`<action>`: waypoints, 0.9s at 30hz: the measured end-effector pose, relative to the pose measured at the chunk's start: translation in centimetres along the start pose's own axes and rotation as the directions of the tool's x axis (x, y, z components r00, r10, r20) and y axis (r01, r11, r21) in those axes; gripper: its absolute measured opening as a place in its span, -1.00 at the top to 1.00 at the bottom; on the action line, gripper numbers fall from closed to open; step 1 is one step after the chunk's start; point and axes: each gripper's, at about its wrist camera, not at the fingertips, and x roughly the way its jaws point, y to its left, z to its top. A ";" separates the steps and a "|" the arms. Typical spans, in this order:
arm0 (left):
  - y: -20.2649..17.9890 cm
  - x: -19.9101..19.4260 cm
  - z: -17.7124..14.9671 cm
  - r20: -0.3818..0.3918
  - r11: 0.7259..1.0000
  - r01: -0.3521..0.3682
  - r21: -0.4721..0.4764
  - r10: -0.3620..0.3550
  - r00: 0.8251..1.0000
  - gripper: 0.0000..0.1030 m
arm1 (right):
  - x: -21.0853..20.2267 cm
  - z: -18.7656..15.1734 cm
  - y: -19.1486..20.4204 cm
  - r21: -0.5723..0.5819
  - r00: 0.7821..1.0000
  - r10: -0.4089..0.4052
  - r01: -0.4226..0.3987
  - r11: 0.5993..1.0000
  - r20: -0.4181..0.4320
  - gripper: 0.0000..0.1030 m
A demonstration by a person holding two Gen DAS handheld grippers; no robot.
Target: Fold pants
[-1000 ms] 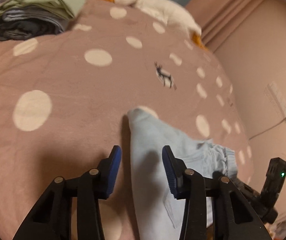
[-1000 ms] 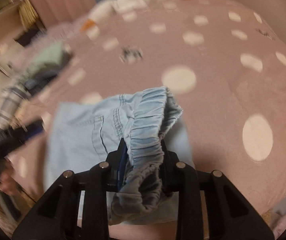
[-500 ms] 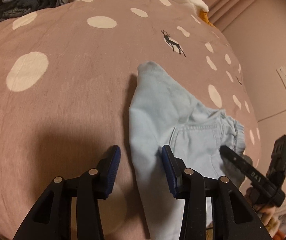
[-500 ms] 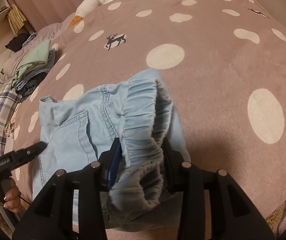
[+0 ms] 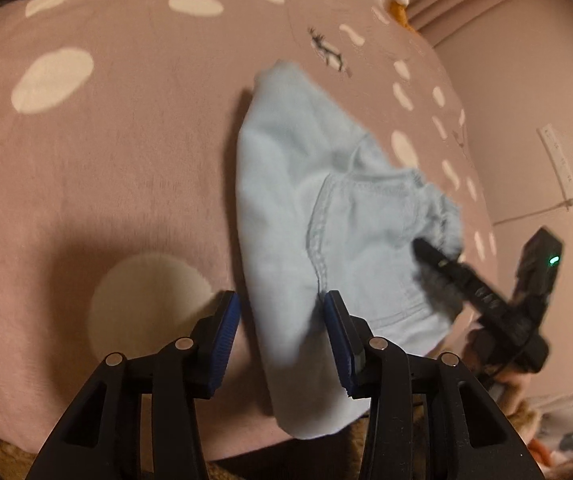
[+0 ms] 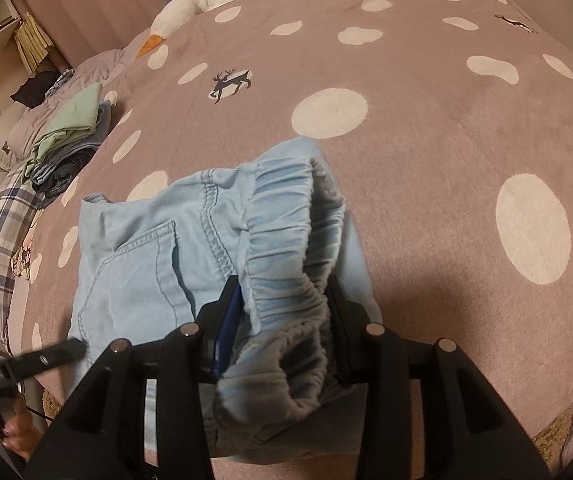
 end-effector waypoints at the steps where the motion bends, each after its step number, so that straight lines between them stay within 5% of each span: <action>1: 0.1 -0.1 -0.2 0.005 1.000 0.001 -0.005 -0.001 1.000 0.19 | 0.0 0.0 0.0 -0.001 1.000 0.001 -0.001 1.000 -0.001 0.22; 8: -0.7 -0.3 -1.6 -0.036 1.000 0.007 0.029 -0.006 0.999 0.19 | -1.7 -0.2 -0.2 -0.025 0.998 -0.055 0.055 0.998 -0.001 -0.23; 12: -0.8 -0.2 -2.2 -0.032 0.999 0.008 0.034 -0.007 0.999 0.19 | -2.2 -1.2 -0.8 -0.021 0.999 -0.032 0.031 0.999 -0.024 -0.13; 16: -1.0 -0.1 -2.0 -0.037 0.999 0.013 0.036 -0.012 0.999 0.27 | -2.6 -1.1 -0.9 -0.004 0.999 0.042 -0.042 0.999 -0.021 0.40; 27: -1.4 0.2 -2.5 -0.037 0.998 -0.029 0.054 0.031 0.999 0.27 | -1.8 -1.6 -1.3 -0.002 0.999 0.017 -0.017 1.000 -0.041 0.36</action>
